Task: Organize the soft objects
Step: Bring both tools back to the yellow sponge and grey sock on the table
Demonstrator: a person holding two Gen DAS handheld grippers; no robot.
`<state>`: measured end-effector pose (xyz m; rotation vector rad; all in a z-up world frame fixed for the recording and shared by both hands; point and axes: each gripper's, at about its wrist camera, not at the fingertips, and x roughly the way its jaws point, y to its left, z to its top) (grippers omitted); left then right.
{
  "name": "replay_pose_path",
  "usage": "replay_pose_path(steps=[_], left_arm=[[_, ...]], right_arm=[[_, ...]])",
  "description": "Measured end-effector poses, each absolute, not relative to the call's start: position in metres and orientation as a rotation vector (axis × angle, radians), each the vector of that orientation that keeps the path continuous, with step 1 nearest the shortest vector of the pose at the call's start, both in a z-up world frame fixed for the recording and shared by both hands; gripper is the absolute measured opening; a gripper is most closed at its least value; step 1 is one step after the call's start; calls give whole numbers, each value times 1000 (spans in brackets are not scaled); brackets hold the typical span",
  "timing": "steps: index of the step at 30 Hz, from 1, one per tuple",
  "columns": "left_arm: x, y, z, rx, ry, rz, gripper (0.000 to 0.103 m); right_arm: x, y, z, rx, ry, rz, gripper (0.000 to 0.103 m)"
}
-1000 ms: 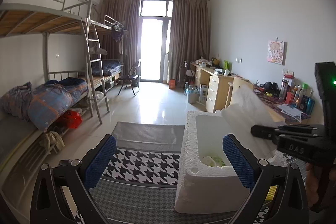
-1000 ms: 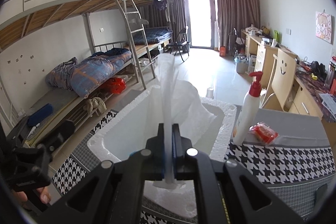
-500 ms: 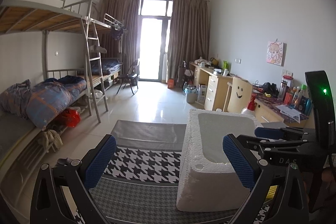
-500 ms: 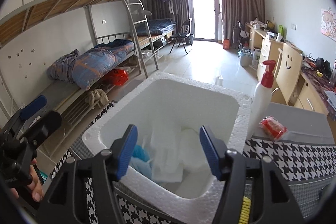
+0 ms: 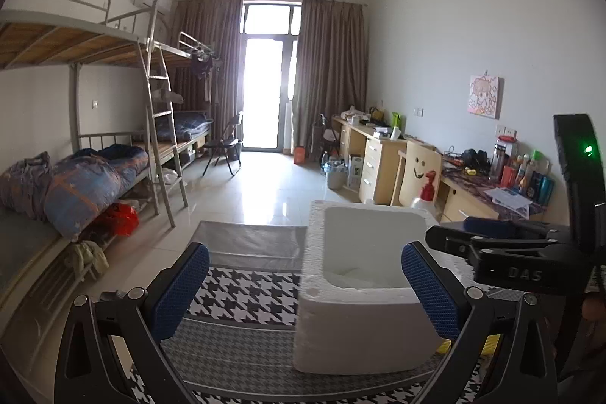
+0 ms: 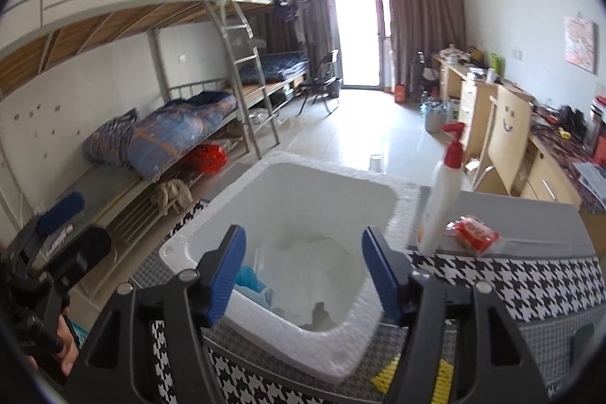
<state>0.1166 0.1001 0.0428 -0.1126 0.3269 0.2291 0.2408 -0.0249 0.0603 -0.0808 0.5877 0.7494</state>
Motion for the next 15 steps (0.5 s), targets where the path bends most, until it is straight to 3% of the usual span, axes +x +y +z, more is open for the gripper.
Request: replay_pose_path(steps=[6,15], left_arm=[[117,85,47,-97,322,202,102],[120,72,49,-85,325,170,102]], right_arm=[[233,-48,68,-57,551,730,89],[229,-65,71,-86,499,679,92]])
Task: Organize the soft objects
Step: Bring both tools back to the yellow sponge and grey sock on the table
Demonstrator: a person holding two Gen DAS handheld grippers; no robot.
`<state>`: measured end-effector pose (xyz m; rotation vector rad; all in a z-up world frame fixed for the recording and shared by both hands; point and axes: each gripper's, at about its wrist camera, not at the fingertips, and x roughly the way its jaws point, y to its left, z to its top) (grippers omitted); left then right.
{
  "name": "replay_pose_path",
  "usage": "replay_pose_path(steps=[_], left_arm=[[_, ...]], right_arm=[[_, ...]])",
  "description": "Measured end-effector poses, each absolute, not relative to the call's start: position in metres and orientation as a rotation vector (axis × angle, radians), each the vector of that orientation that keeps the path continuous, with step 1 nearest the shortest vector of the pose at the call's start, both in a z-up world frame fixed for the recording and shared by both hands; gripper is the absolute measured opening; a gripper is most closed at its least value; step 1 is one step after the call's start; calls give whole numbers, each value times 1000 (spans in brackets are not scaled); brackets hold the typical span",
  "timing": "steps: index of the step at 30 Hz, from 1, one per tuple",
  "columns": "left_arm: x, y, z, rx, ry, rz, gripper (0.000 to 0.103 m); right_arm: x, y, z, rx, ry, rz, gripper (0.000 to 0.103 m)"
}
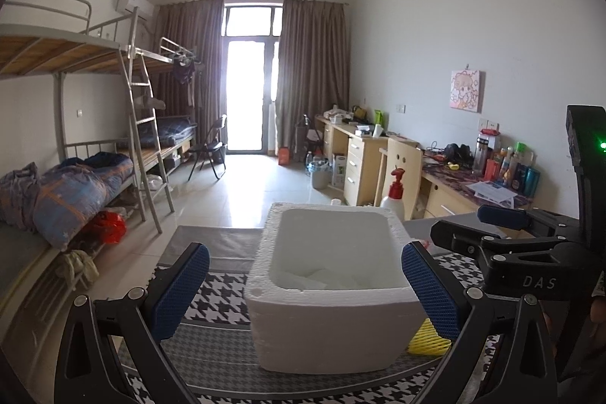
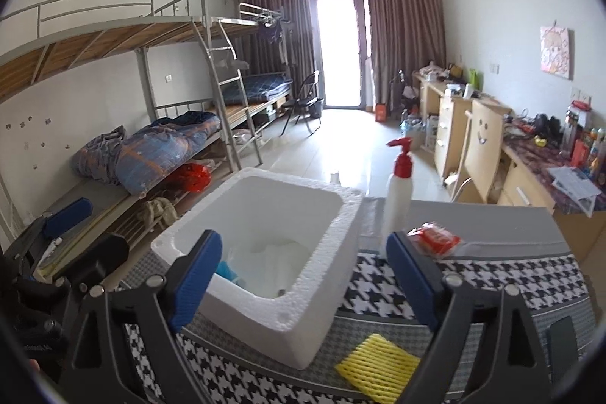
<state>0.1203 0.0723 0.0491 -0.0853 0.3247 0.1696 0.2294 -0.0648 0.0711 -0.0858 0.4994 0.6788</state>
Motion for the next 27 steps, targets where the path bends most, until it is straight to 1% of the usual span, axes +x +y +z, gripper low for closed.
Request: replay_pose_path(steps=[12,27], left_arm=[[114,43,53,-78,311,100,102],[103,11,51,-36,328,-8,102]], right_arm=[[217,-100,74,-86,459,625,93],[201,-137,70,-46,455,566,94]])
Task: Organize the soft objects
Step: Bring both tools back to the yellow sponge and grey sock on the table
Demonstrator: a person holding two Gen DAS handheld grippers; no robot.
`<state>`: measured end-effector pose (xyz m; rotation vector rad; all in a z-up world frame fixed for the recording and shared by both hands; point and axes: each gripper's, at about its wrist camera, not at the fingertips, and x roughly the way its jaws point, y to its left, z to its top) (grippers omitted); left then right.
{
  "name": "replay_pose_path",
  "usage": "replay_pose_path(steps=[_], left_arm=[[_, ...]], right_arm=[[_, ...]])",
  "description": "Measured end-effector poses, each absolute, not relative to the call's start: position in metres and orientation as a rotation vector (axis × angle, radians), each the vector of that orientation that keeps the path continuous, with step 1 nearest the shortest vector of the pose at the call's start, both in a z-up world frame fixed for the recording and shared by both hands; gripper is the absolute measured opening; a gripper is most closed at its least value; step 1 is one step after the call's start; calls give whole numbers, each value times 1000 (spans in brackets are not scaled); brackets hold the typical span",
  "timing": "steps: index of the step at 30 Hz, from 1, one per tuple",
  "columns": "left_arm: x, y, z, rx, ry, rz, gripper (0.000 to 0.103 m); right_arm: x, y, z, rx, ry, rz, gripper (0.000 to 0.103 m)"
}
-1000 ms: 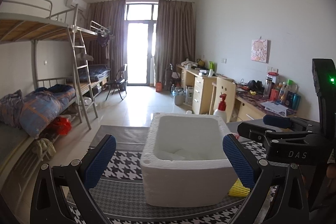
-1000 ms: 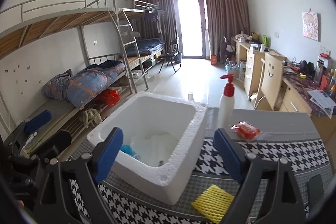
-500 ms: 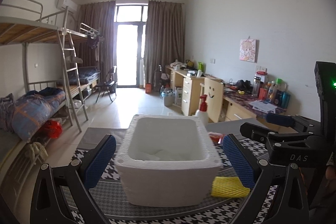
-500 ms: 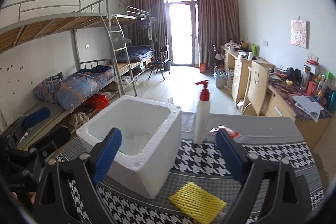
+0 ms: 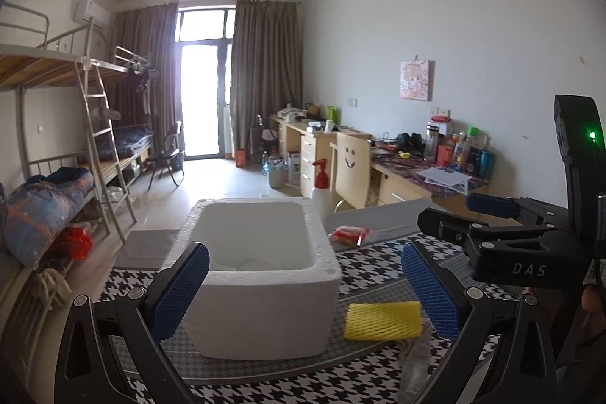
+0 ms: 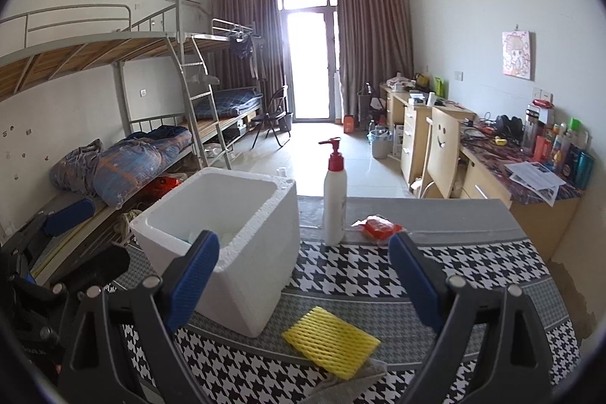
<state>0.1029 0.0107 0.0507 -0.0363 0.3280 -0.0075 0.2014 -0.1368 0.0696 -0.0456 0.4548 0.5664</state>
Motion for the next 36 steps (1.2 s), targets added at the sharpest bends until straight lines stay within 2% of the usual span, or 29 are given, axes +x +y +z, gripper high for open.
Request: replay_pose_path(steps=[36], left_arm=[[88,-23,19,-34,361,-134,102]], right_arm=[[182,-185,36,34,480,519,94]])
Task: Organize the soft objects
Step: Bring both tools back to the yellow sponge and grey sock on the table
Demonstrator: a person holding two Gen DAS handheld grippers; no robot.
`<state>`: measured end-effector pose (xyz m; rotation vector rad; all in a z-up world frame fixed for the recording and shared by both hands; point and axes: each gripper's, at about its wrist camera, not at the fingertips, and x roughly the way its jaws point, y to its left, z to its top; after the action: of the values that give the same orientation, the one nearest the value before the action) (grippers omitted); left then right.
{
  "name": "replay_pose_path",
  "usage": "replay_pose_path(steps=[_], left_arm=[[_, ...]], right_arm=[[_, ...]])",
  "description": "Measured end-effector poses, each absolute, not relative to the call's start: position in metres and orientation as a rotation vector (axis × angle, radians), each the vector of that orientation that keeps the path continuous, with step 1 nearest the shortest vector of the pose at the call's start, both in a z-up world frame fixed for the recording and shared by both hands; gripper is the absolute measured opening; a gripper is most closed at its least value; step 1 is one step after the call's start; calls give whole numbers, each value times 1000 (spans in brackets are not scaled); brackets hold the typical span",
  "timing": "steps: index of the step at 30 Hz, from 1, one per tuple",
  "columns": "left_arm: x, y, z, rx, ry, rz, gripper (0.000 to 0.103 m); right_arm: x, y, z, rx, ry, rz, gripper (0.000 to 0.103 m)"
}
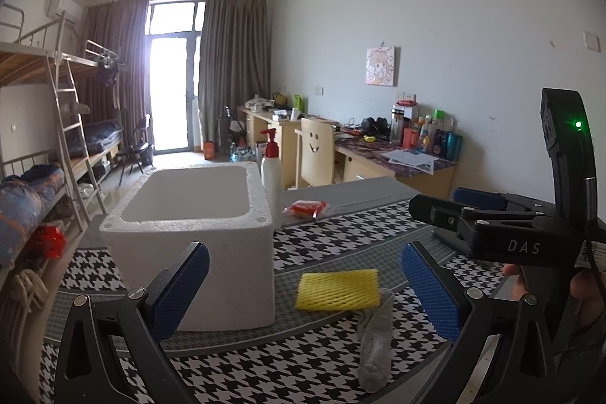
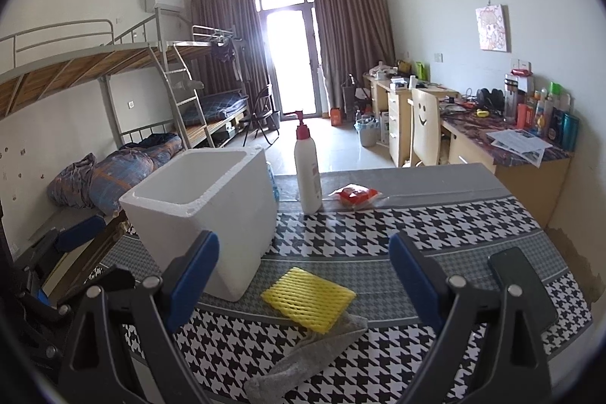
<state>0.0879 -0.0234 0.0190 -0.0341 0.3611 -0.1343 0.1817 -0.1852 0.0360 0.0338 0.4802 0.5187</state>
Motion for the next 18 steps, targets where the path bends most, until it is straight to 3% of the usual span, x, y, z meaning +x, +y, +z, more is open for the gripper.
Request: replay_pose_path(steps=[18], left_arm=[[90,-38,-12,-59,450,-179,102]], right_arm=[[184,-193,16,30,527,483,94]])
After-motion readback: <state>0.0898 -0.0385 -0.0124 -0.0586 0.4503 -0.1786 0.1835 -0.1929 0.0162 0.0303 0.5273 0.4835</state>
